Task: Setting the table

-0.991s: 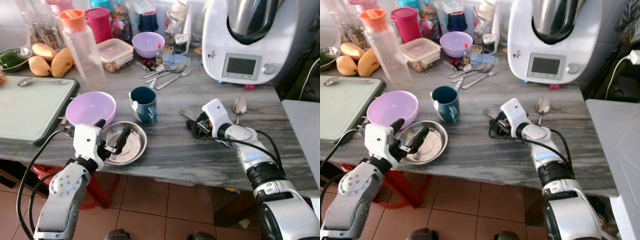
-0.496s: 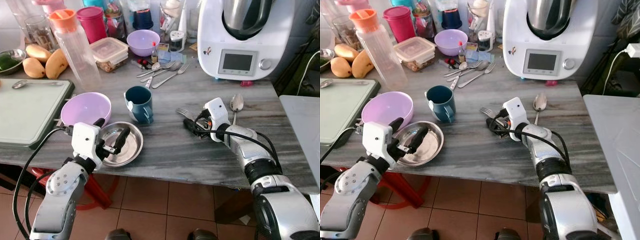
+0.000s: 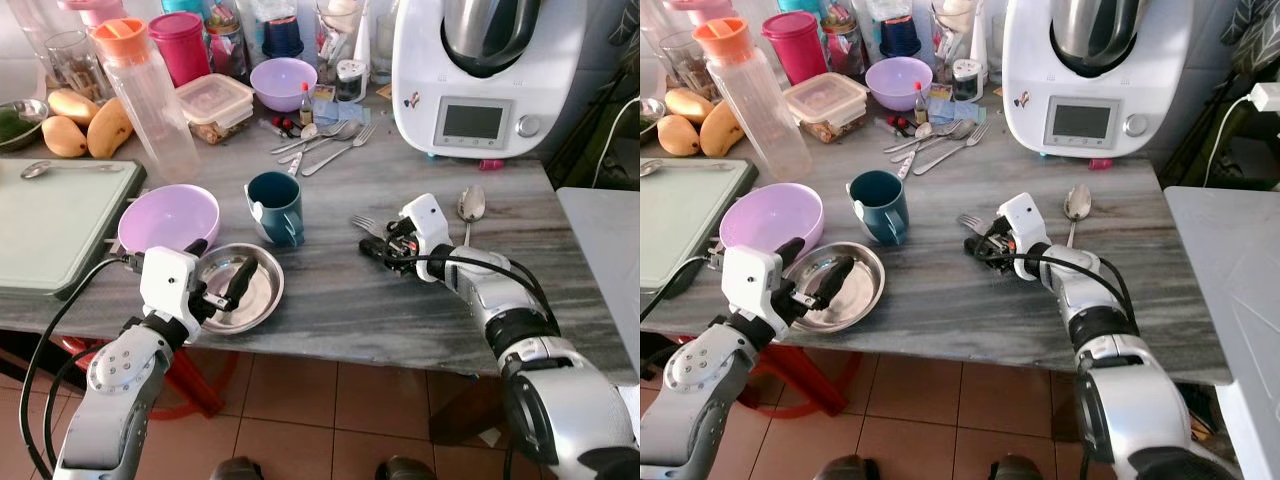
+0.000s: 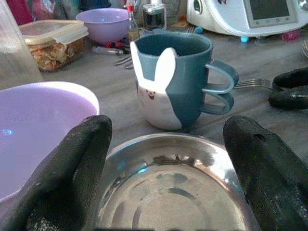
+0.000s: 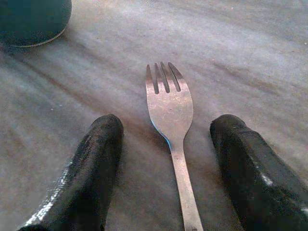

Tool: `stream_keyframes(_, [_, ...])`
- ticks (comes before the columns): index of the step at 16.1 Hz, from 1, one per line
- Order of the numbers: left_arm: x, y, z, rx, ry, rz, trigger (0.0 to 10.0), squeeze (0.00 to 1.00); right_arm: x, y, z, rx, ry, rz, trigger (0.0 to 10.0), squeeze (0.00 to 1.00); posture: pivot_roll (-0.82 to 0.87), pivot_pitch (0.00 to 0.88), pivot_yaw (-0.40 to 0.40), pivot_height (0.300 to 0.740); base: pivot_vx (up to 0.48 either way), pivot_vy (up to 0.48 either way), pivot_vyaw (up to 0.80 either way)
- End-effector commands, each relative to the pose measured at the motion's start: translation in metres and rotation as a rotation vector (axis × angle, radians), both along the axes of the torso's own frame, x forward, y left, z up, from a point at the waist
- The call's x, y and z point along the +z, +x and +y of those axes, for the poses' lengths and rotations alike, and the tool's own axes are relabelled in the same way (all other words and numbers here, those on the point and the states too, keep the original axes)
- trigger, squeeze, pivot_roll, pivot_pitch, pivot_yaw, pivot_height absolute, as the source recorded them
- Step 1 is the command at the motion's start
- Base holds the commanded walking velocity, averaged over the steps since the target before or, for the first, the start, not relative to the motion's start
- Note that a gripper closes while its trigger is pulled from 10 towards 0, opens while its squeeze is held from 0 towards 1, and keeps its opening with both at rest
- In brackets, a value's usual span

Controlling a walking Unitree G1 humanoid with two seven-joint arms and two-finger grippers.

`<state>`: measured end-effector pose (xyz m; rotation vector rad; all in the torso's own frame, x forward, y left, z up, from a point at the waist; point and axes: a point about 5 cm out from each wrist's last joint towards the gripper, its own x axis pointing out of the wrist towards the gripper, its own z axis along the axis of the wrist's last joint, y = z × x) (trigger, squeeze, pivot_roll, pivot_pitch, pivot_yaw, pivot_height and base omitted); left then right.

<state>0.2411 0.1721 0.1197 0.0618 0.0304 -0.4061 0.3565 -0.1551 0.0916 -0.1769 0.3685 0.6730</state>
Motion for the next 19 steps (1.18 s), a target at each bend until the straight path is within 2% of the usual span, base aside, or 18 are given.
stream_keyframes(1, [0.002,-0.001,0.004,0.004,0.013,0.0,10.0,0.0,-0.027,-0.014,0.01,0.056,-0.045,0.126,0.0,0.0,0.11,0.07,0.073,0.74,0.0,0.0,0.0])
stream_keyframes(8, [0.0,-0.001,0.003,0.012,0.008,0.002,10.0,0.0,-0.033,-0.013,0.001,-0.04,-0.135,0.104,0.0,0.0,0.1,0.041,0.063,0.74,0.0,0.0,0.0])
stream_keyframes(13, [-0.002,-0.002,0.001,0.012,0.003,0.005,10.0,0.0,-0.035,-0.012,-0.004,-0.13,-0.129,0.117,0.0,0.0,0.1,0.032,0.057,0.74,0.0,0.0,0.0])
stream_keyframes(15, [-0.003,-0.002,0.0,0.014,0.0,0.004,10.0,0.0,-0.034,-0.01,-0.004,-0.187,-0.061,0.128,0.0,0.0,0.1,0.034,0.052,0.74,0.0,0.0,0.0])
stream_keyframes(16, [-0.003,-0.002,0.0,0.016,-0.002,0.004,10.0,0.0,-0.033,-0.009,-0.004,-0.246,-0.002,0.137,0.0,0.0,0.1,0.032,0.049,0.74,0.0,0.0,0.0])
stream_keyframes(19, [-0.004,-0.002,-0.002,0.018,-0.009,0.005,10.0,0.0,-0.029,-0.007,0.008,-0.319,0.21,0.166,0.0,0.0,0.08,0.031,0.048,0.74,0.0,0.0,0.0])
